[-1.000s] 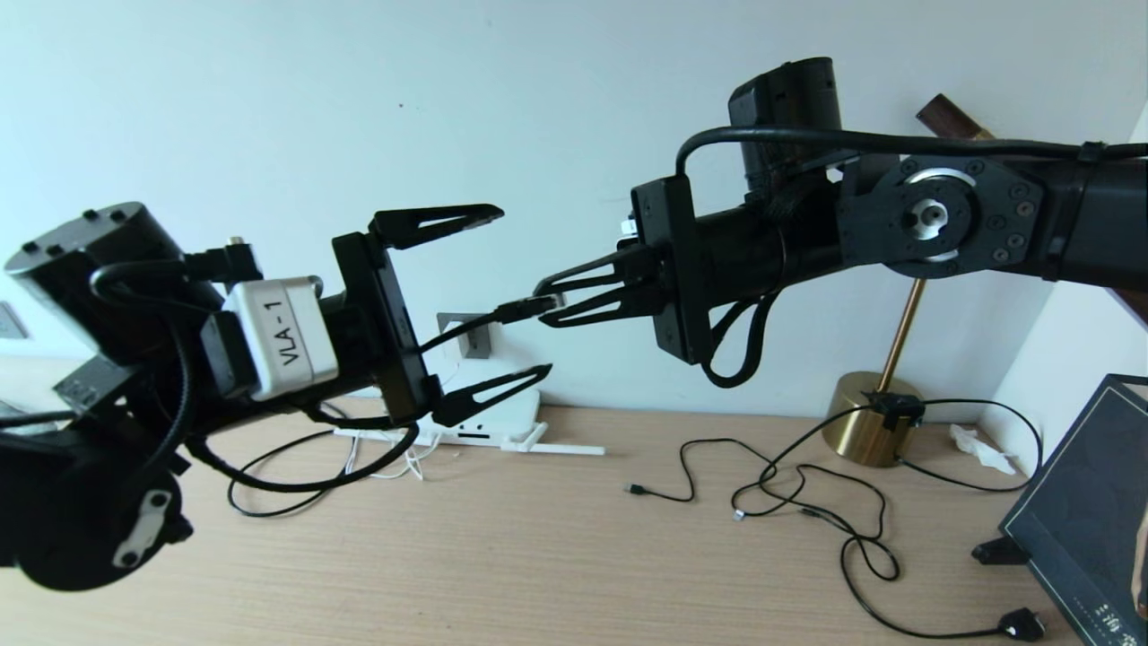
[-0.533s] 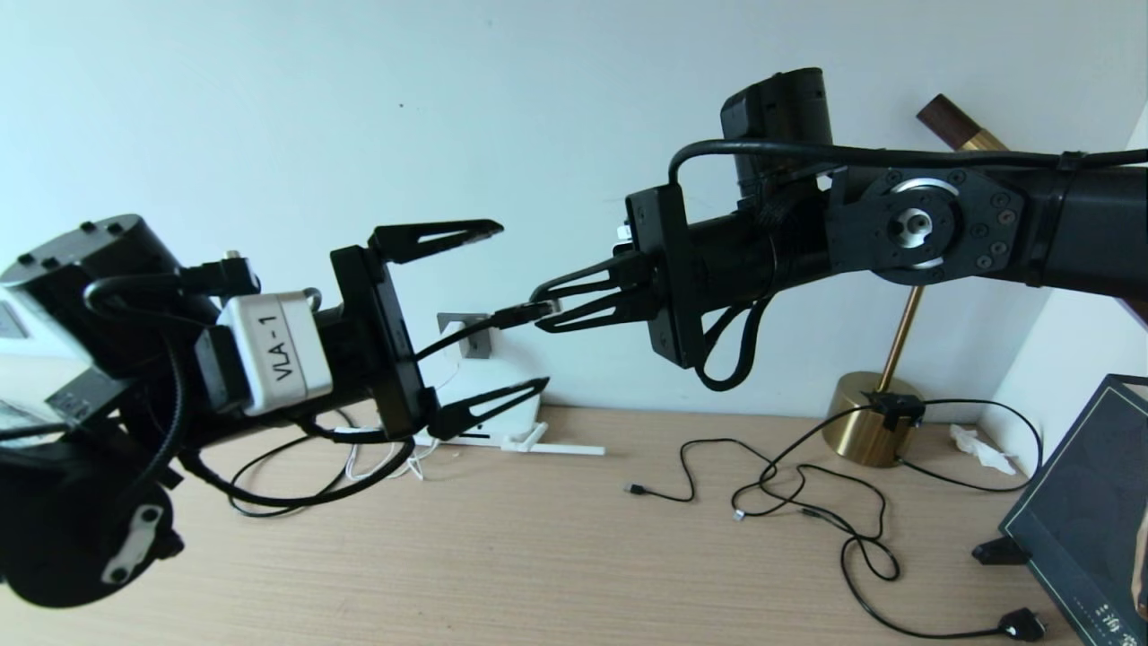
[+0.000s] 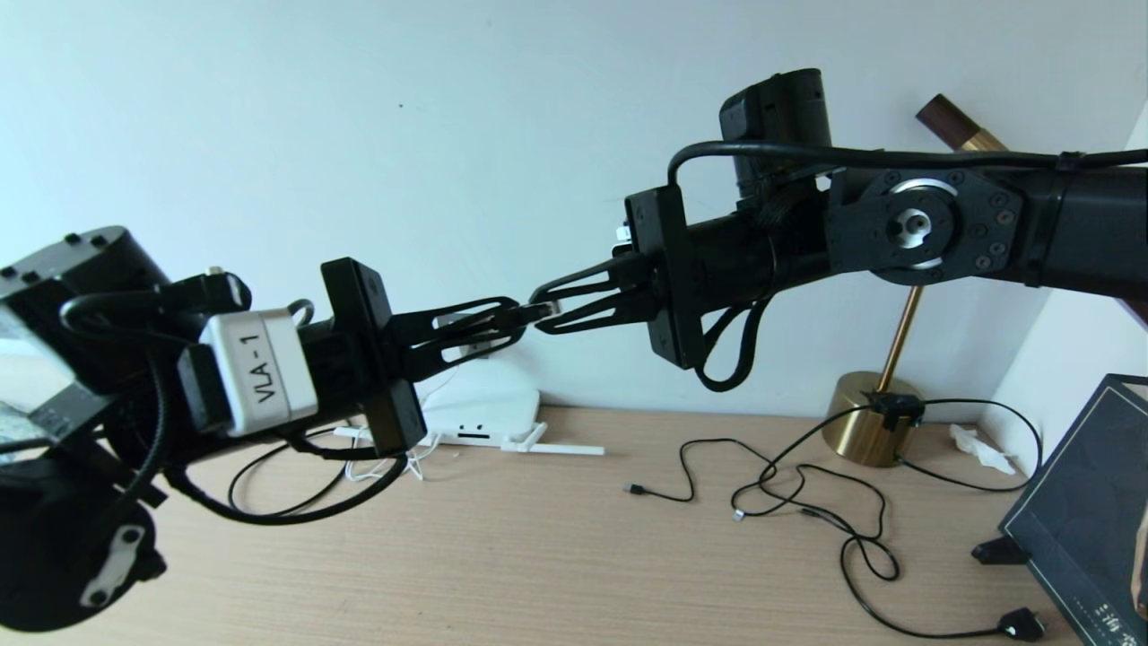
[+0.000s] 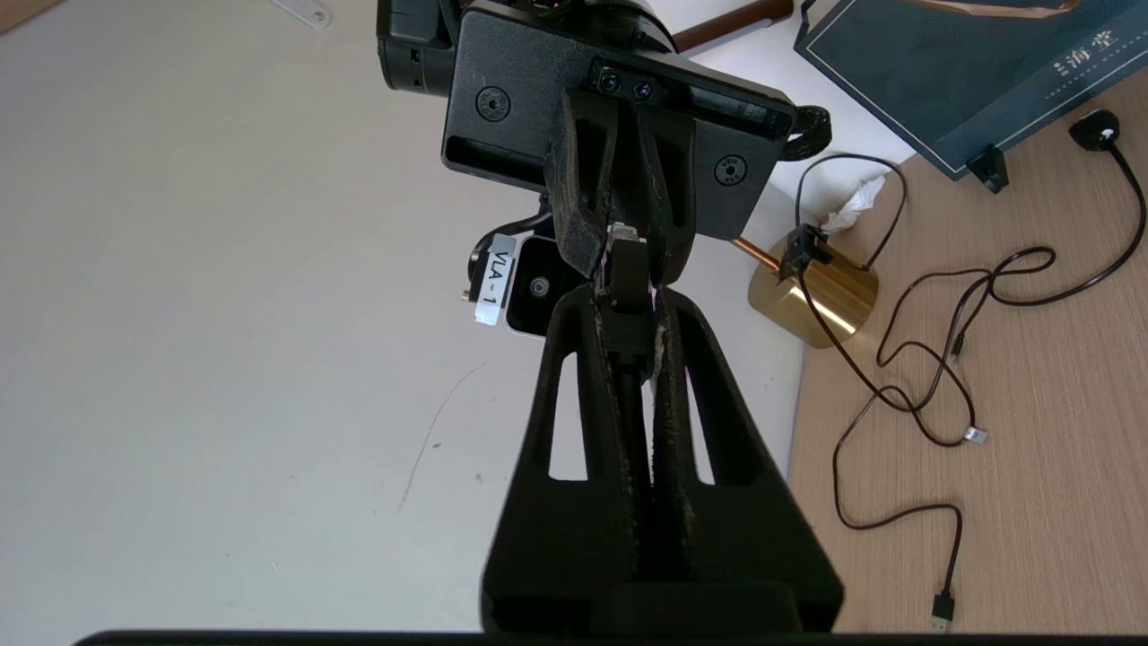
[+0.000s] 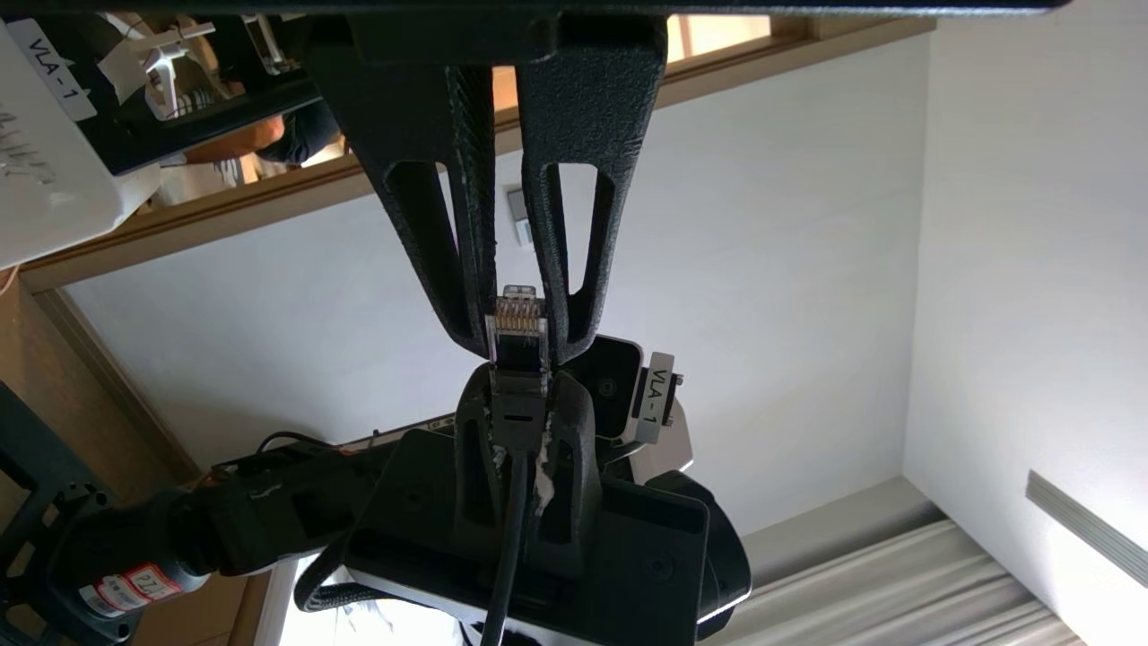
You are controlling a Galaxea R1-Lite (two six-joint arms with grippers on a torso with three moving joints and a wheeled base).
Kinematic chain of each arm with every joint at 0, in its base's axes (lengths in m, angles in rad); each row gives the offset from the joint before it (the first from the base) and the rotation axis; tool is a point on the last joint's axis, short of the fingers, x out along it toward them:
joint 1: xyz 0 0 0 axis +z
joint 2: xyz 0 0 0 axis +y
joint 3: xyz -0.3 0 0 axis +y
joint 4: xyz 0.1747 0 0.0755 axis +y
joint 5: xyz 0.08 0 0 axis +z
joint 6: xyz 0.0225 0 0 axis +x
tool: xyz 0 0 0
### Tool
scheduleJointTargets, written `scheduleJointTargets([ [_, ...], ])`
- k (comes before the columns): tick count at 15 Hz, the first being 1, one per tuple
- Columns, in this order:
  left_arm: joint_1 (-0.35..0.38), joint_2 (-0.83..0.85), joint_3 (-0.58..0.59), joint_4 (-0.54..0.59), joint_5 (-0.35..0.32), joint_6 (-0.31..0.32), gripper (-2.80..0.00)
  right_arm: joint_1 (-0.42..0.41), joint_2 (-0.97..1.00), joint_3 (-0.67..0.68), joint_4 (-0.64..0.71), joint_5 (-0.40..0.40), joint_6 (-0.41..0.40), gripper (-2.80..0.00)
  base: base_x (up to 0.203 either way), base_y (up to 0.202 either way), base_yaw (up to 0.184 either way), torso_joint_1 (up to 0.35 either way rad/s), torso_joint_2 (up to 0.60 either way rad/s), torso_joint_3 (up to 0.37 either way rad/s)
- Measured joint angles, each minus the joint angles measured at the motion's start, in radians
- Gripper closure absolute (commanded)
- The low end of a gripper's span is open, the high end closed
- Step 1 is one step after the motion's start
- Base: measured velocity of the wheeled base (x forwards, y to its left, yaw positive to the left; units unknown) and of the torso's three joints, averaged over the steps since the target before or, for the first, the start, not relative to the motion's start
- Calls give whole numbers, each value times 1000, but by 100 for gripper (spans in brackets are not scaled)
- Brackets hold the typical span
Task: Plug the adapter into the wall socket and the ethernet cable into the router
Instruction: Hand it to the other hand
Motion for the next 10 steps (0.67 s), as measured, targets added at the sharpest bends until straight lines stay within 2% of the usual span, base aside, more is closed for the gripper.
scheduleJointTargets([
  [10,-2,-8,6,1,0,0,0,0,-2,0,-2,-2,-7,0,0,0,0,0,0,0],
])
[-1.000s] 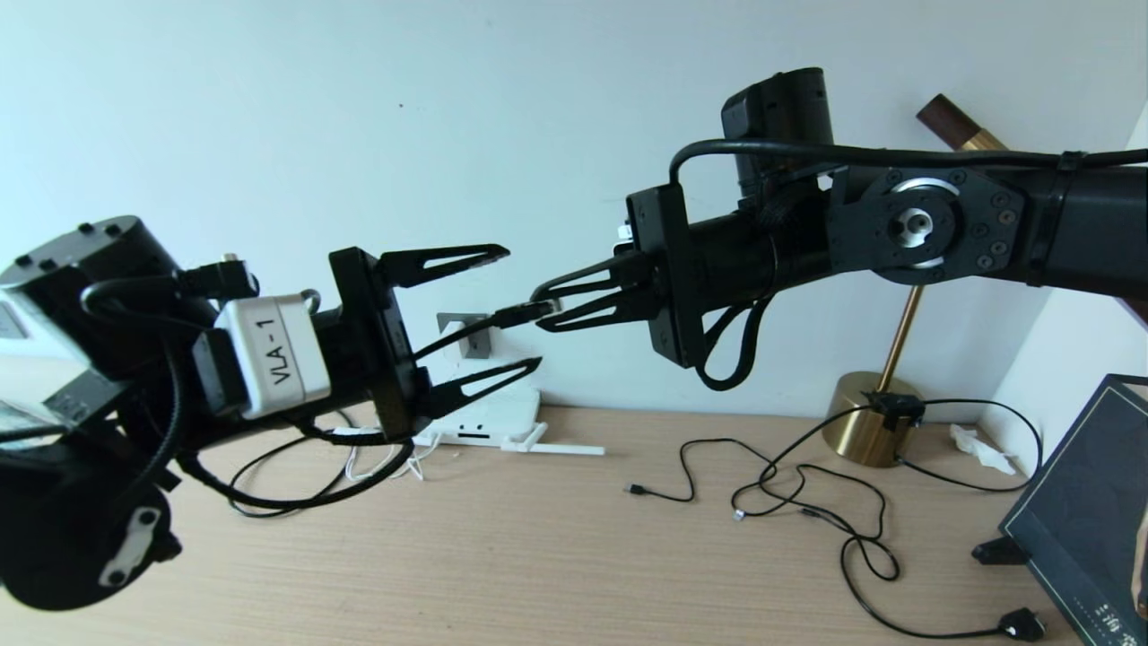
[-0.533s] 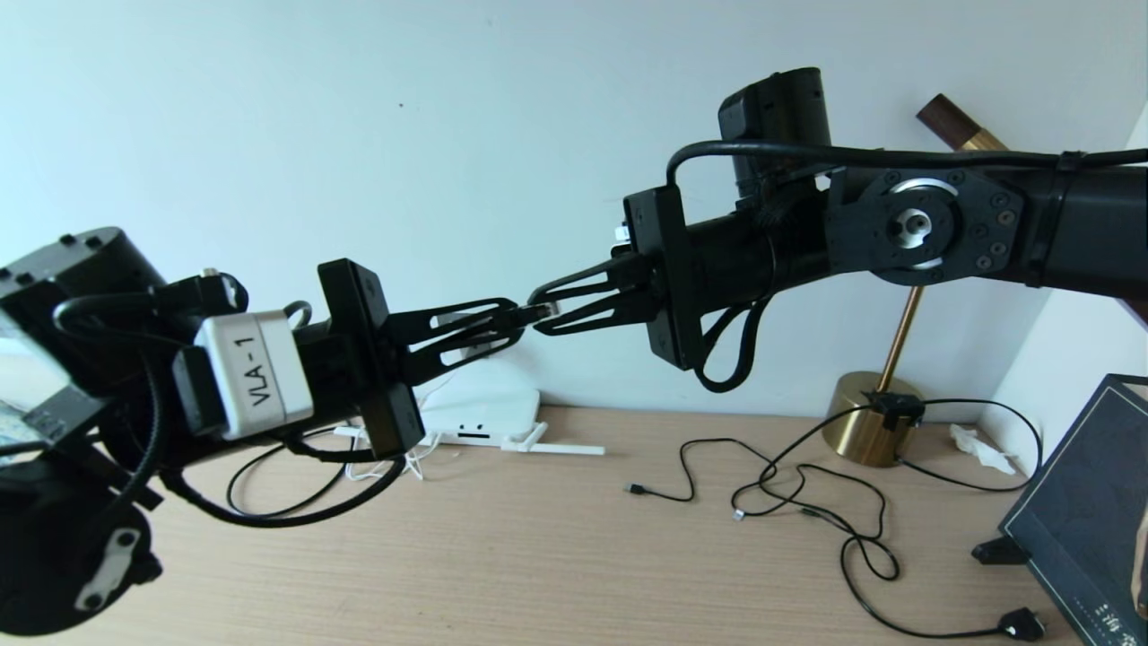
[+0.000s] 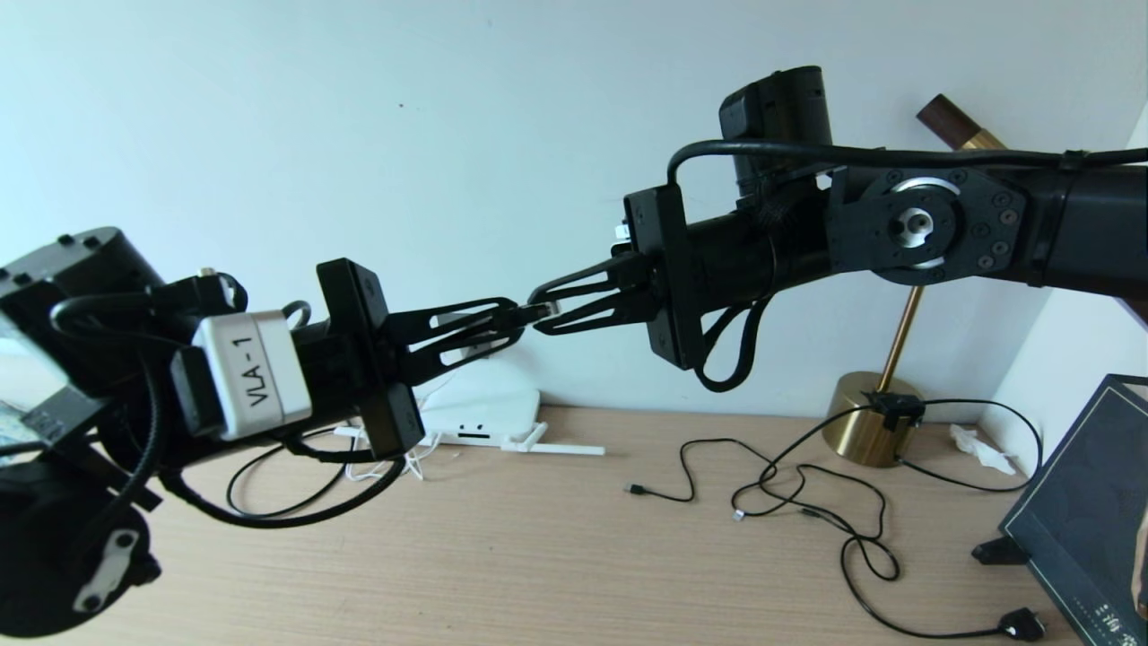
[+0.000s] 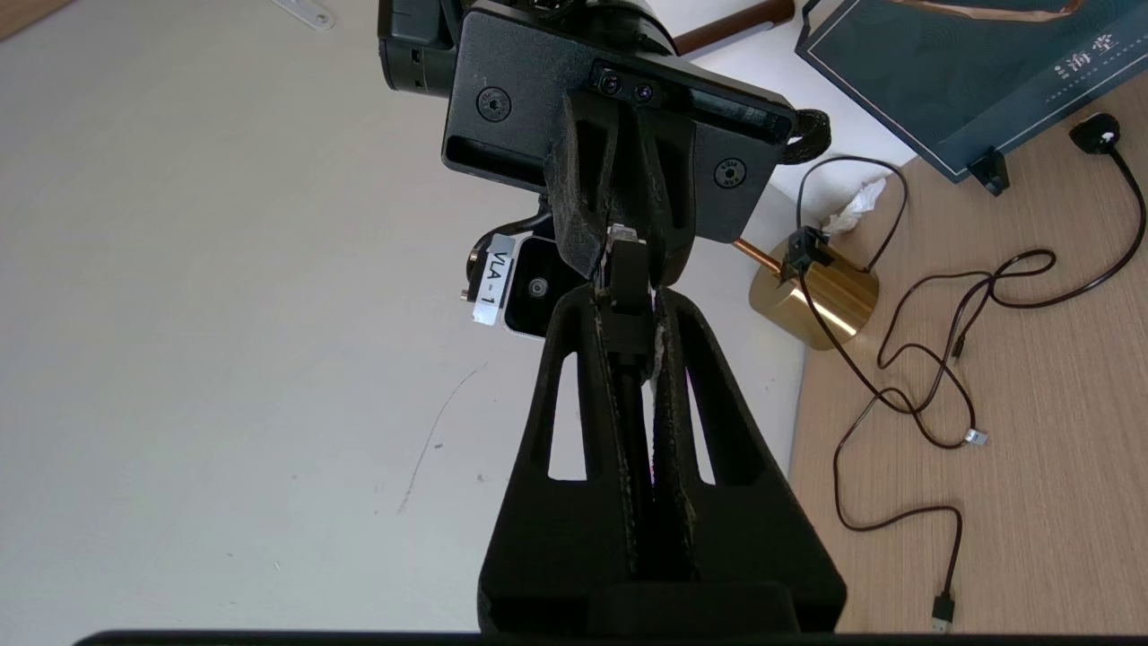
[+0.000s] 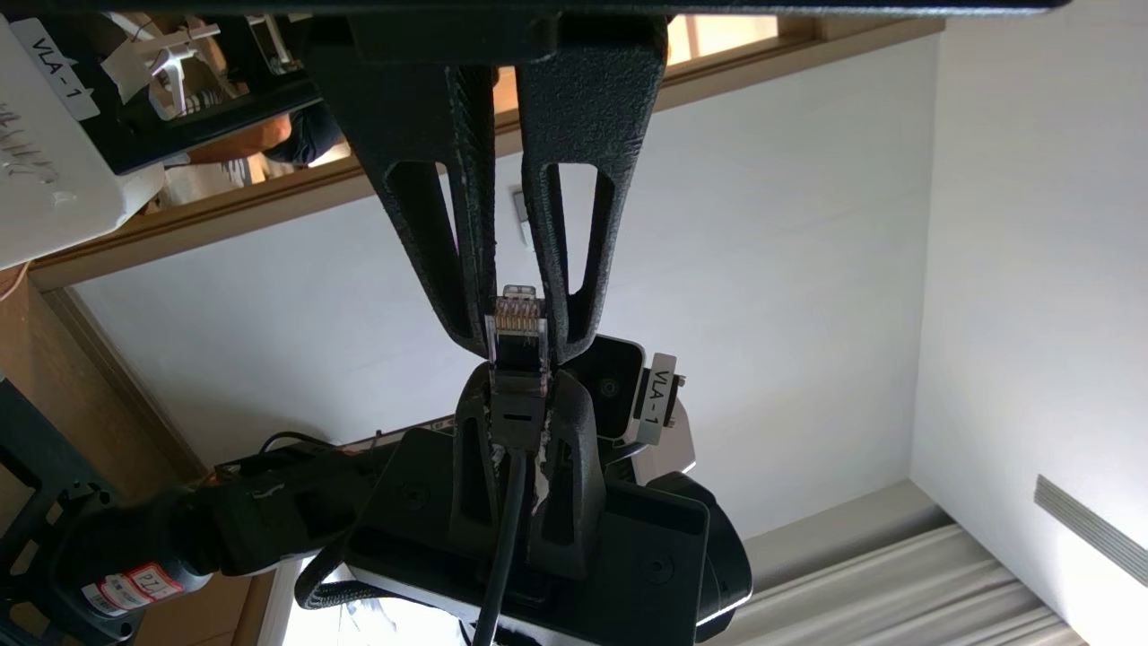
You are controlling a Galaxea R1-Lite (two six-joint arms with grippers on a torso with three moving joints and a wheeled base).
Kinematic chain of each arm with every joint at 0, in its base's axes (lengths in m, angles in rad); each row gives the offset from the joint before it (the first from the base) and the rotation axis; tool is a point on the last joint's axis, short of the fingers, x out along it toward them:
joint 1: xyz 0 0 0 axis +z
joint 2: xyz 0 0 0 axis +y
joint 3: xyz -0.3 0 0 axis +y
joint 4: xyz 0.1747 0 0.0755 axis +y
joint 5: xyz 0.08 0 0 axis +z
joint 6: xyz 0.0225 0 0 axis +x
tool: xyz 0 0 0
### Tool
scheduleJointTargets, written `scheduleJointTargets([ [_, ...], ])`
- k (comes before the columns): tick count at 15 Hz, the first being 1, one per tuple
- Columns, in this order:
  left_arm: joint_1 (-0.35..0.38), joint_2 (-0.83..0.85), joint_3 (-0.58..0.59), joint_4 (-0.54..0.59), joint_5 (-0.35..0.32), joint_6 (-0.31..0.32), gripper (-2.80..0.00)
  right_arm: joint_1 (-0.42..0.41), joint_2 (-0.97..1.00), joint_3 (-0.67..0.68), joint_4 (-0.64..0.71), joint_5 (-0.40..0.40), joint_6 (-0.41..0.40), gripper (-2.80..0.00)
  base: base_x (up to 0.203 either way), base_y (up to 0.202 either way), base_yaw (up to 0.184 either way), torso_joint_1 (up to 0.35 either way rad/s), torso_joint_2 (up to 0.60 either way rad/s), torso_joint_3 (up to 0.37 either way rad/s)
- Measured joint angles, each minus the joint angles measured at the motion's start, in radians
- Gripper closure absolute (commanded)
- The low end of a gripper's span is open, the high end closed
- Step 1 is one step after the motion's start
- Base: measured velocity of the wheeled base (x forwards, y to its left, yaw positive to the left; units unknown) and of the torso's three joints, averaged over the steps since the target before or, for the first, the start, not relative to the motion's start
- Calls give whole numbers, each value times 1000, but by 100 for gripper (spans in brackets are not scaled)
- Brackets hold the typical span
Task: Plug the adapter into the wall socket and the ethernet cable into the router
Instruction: Hand it to the other hand, then align cable and router interface
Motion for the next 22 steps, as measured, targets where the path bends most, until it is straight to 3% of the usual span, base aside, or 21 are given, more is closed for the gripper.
scheduleJointTargets([
  [1,0,0,0,0,0,0,0,0,-1,0,0,-2,-4,-280,0,0,0,0,0,0],
  [6,1,-9,18,0,-1,-10,0,1,-12,7,-1,-23,-31,-280,0,0,0,0,0,0],
  [8,15,-20,23,0,9,-64,0,-7,-13,12,1,-23,-37,-280,0,0,0,0,0,0],
  [11,41,-53,23,2,109,-226,0,-15,-29,46,0,-38,-43,-280,0,0,0,0,0,0],
  [16,57,-139,-7,85,356,-687,0,-122,-129,203,0,-49,-111,-280,0,0,0,0,0,0],
  [18,74,-147,-15,101,391,-748,0,-194,-202,295,0,-50,-144,-280,0,0,0,0,0,0],
  [22,100,-128,-18,109,453,-781,0,-389,-420,504,-1,-72,-243,-280,0,0,0,0,0,0],
])
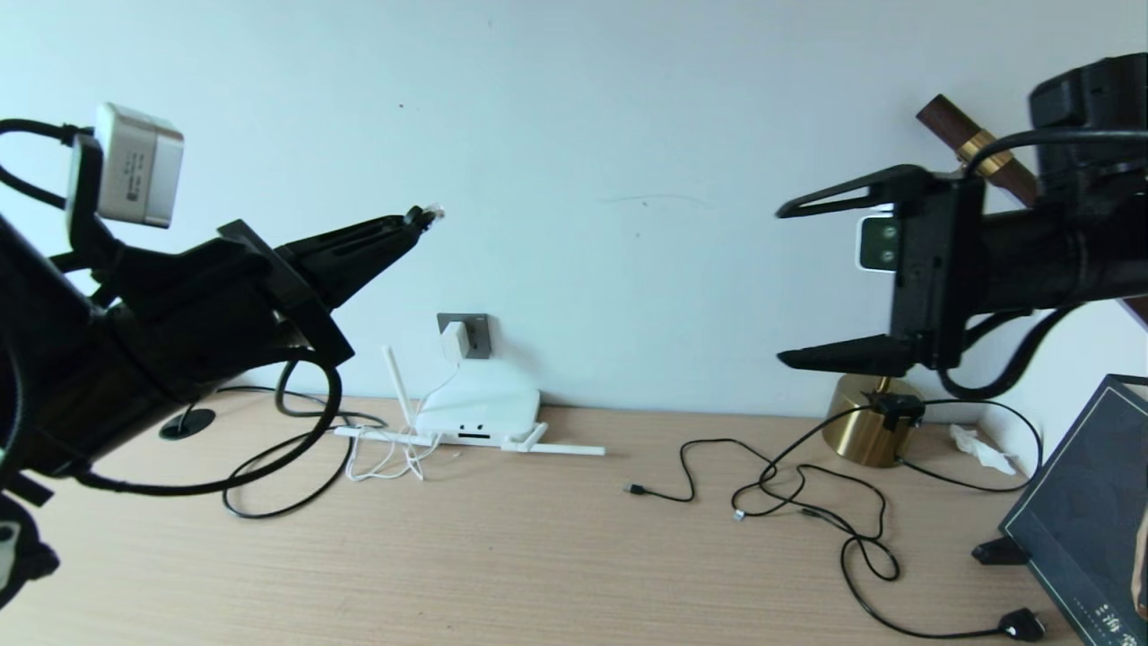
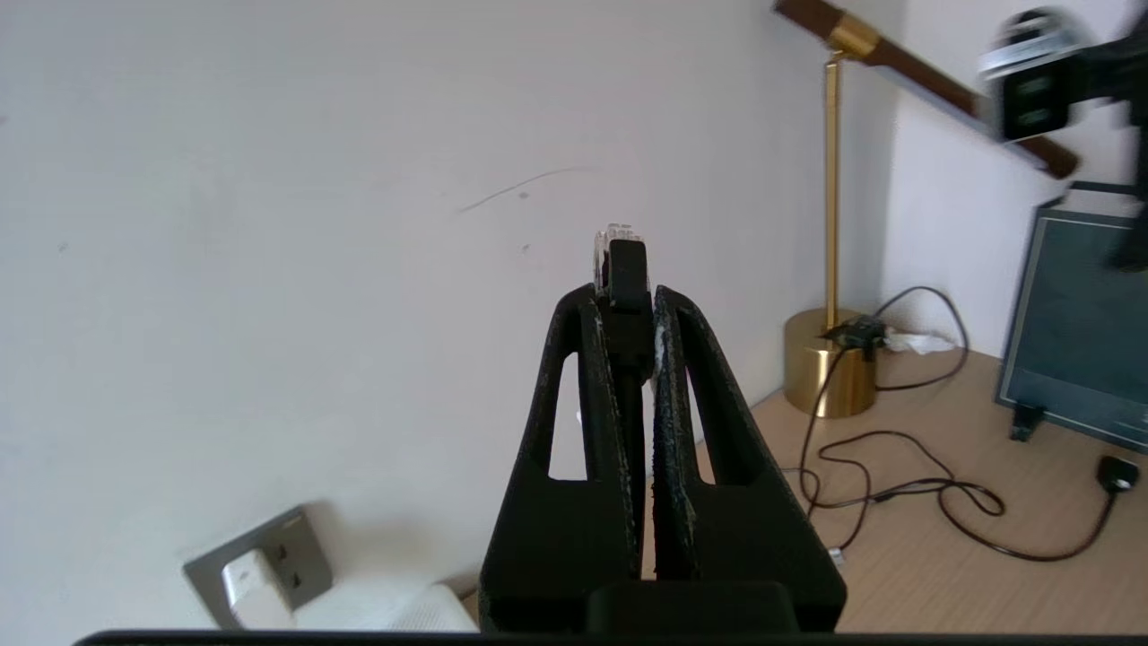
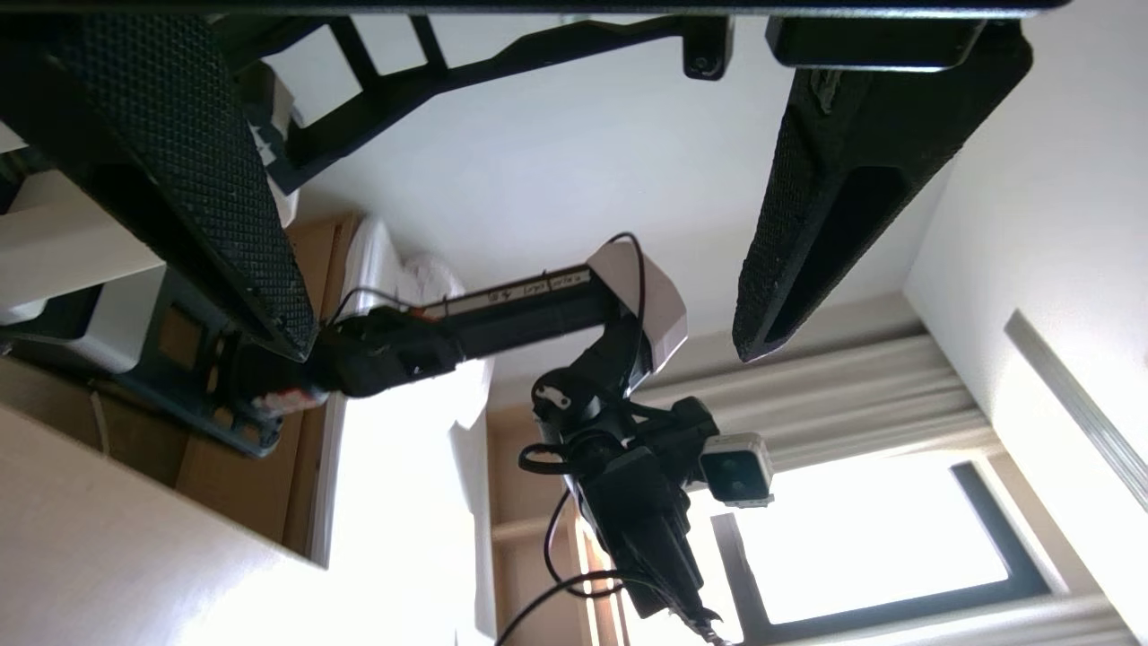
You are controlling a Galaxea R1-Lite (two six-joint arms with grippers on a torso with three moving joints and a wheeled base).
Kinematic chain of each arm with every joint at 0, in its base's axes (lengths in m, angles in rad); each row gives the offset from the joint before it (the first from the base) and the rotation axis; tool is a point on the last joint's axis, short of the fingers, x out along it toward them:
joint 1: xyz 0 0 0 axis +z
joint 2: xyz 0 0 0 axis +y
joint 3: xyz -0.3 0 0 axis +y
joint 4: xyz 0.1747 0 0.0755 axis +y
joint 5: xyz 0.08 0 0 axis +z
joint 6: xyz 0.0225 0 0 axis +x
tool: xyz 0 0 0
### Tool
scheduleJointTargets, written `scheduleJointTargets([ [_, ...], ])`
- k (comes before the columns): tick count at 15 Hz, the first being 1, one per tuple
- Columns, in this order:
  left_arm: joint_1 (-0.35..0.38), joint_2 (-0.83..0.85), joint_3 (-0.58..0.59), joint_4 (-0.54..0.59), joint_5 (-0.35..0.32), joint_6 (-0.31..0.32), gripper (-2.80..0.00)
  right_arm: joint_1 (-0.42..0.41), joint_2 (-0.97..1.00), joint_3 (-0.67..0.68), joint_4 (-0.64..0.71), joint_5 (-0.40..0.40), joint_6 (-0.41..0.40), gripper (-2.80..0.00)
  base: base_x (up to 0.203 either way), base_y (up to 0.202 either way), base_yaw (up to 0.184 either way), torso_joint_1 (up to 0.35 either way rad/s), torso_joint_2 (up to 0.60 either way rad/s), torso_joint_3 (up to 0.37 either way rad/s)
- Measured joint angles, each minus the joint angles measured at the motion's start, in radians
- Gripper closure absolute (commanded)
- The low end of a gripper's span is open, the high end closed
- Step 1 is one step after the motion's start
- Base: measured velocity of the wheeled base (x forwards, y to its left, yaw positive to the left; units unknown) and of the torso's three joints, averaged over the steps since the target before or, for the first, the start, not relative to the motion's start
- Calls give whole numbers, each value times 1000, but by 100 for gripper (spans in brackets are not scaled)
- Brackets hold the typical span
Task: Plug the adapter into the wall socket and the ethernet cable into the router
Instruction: Align cable and router interface
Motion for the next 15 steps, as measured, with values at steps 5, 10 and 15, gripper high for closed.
scheduleJointTargets([
  [5,26,28,12,128,110,-26,0,-217,-344,280,1,-164,-265,-280,0,0,0,0,0,0],
  [10,29,44,22,208,260,-68,0,-270,-668,668,-27,-811,-860,-280,0,0,0,0,0,0],
  [15,53,82,96,204,280,-69,0,-276,-922,1139,-352,-973,-1191,-280,0,0,0,0,0,0],
])
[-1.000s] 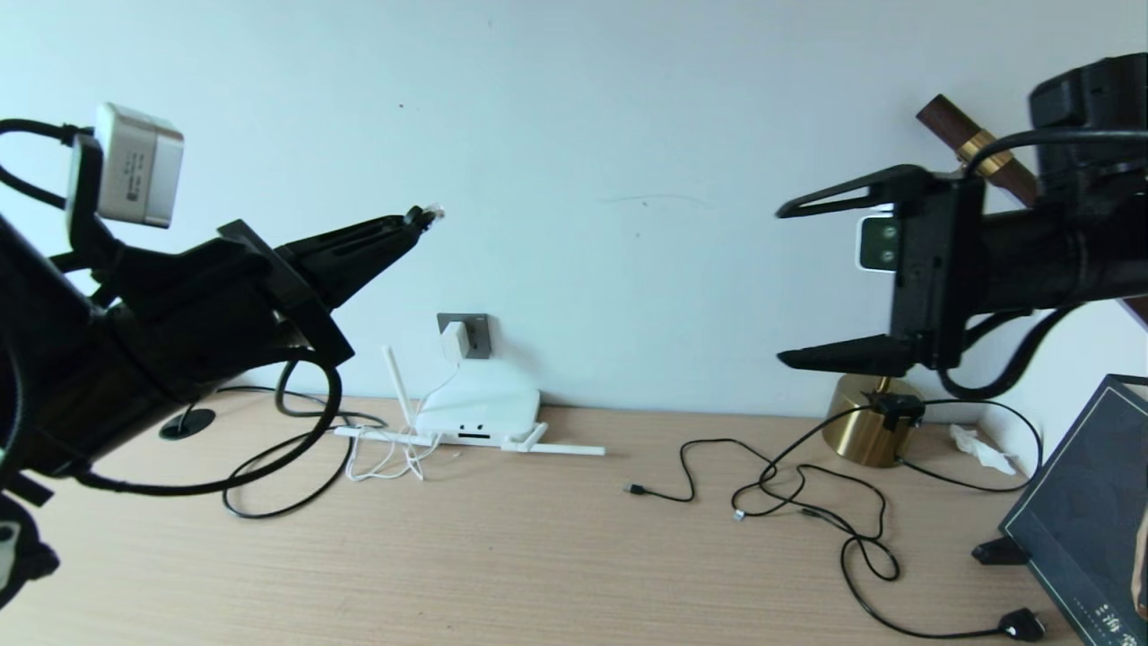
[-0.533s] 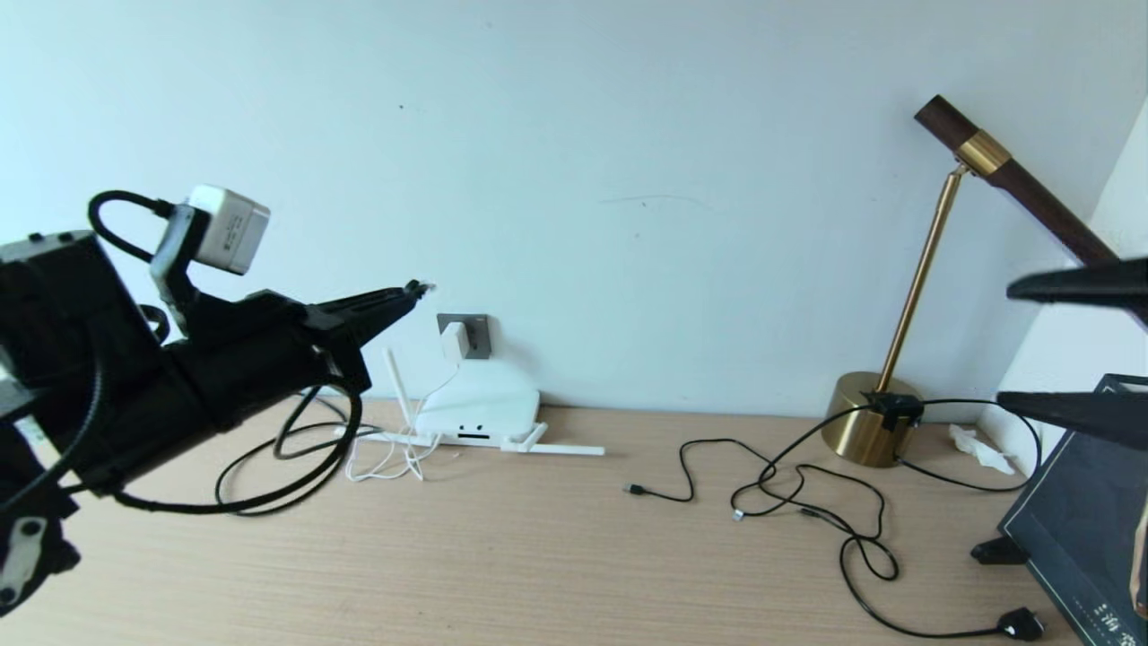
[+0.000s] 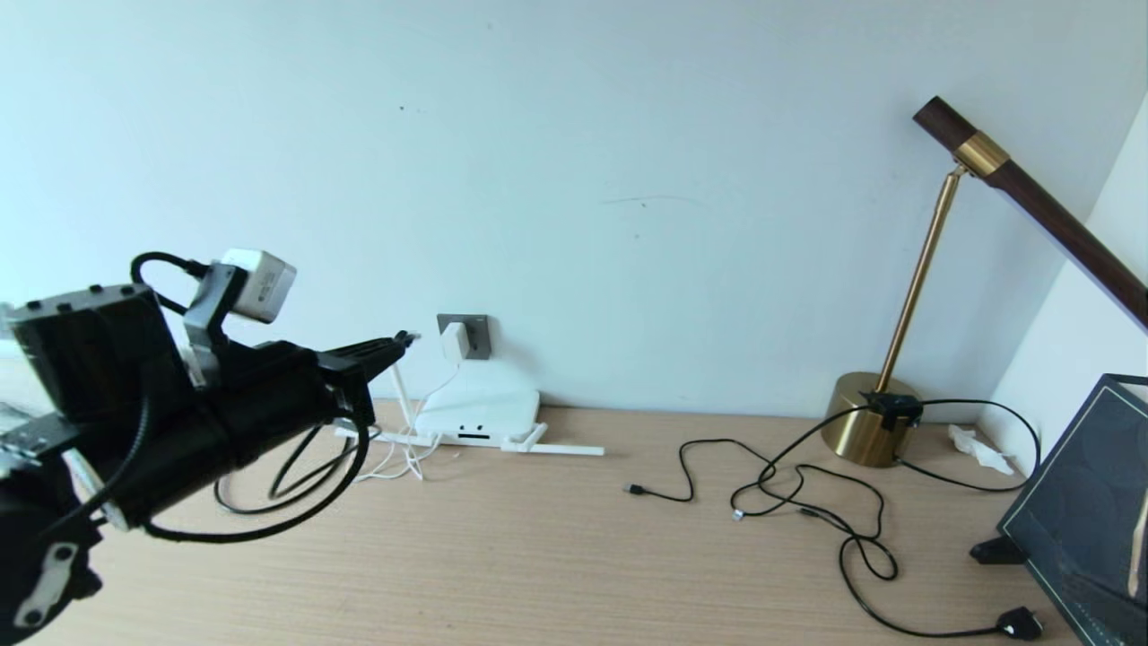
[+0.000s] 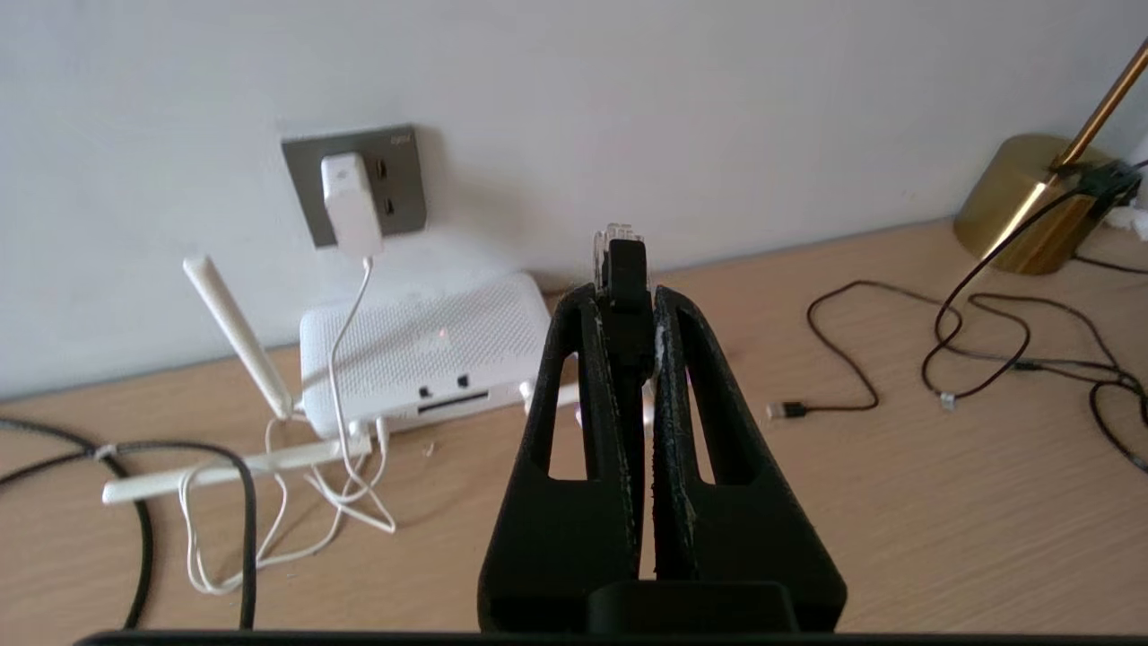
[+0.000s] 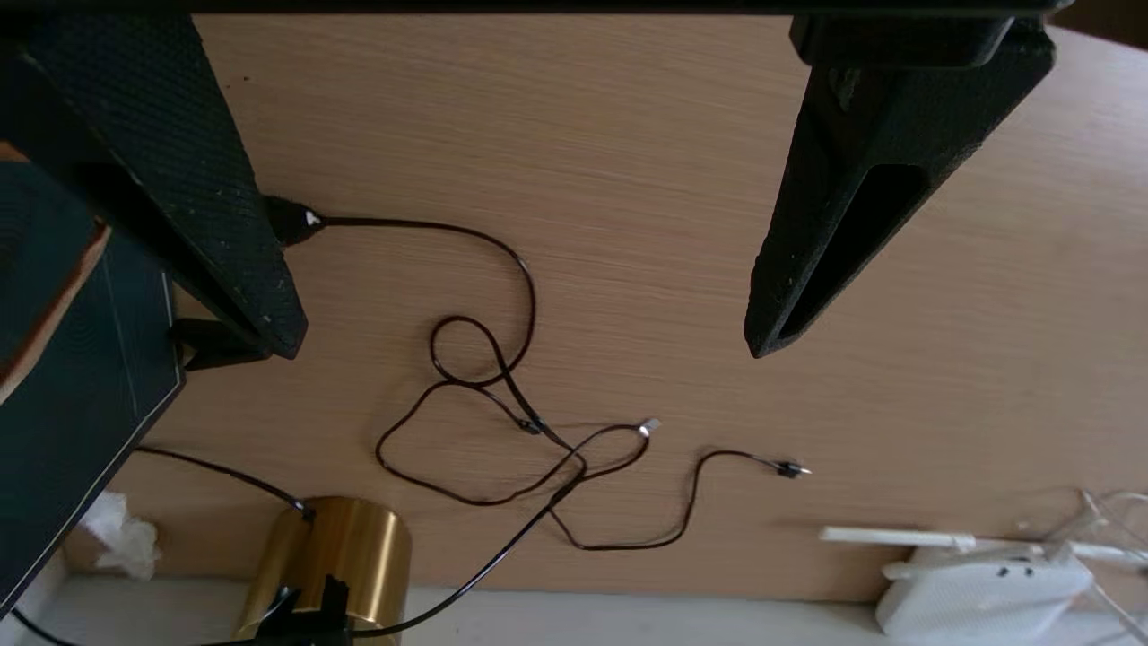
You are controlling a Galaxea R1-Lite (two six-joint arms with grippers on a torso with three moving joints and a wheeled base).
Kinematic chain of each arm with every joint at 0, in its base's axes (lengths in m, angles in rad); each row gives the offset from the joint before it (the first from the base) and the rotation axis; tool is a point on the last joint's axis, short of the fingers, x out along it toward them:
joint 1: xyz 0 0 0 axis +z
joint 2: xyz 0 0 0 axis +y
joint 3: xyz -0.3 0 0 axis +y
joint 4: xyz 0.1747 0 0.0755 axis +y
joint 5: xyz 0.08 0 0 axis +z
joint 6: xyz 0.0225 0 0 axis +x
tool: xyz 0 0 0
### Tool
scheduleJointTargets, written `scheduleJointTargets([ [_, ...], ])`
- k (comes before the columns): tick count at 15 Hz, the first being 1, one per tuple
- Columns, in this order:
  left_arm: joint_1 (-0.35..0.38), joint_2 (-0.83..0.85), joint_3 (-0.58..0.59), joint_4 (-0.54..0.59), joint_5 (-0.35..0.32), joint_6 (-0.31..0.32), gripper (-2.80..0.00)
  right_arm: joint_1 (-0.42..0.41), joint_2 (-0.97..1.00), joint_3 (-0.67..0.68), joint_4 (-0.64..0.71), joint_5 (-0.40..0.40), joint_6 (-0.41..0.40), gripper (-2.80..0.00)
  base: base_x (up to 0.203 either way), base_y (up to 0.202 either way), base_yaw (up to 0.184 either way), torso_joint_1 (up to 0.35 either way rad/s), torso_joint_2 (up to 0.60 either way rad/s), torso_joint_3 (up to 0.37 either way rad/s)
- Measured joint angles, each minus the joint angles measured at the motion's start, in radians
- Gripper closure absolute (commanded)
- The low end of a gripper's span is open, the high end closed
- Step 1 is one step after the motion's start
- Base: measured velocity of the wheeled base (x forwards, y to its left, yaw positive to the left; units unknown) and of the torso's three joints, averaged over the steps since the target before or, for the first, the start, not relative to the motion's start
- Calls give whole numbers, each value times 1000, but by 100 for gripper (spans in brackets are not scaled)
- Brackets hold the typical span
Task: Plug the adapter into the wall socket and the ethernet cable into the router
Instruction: Align cable and router interface
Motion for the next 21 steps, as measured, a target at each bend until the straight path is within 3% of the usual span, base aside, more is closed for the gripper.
scheduleJointTargets([
  [2,19,49,17,-19,-3,-2,0,0,-87,146,-143,-4,-40,-280,0,0,0,0,0,0],
  [4,39,119,31,-90,-6,-2,0,0,-180,239,-195,-4,-65,-280,0,0,0,0,0,0],
  [10,64,324,177,-439,-3,49,0,0,-391,269,40,-9,-79,-280,0,0,0,0,0,0],
  [15,64,340,306,-657,0,103,0,1,-427,279,70,-165,-90,-280,0,0,0,0,0,0],
  [17,64,327,329,-664,1,118,0,0,-431,284,98,-197,-152,-280,0,0,0,0,0,0],
  [21,60,304,340,-665,20,119,0,-1,-435,285,87,-200,-157,-280,0,0,0,0,0,0],
])
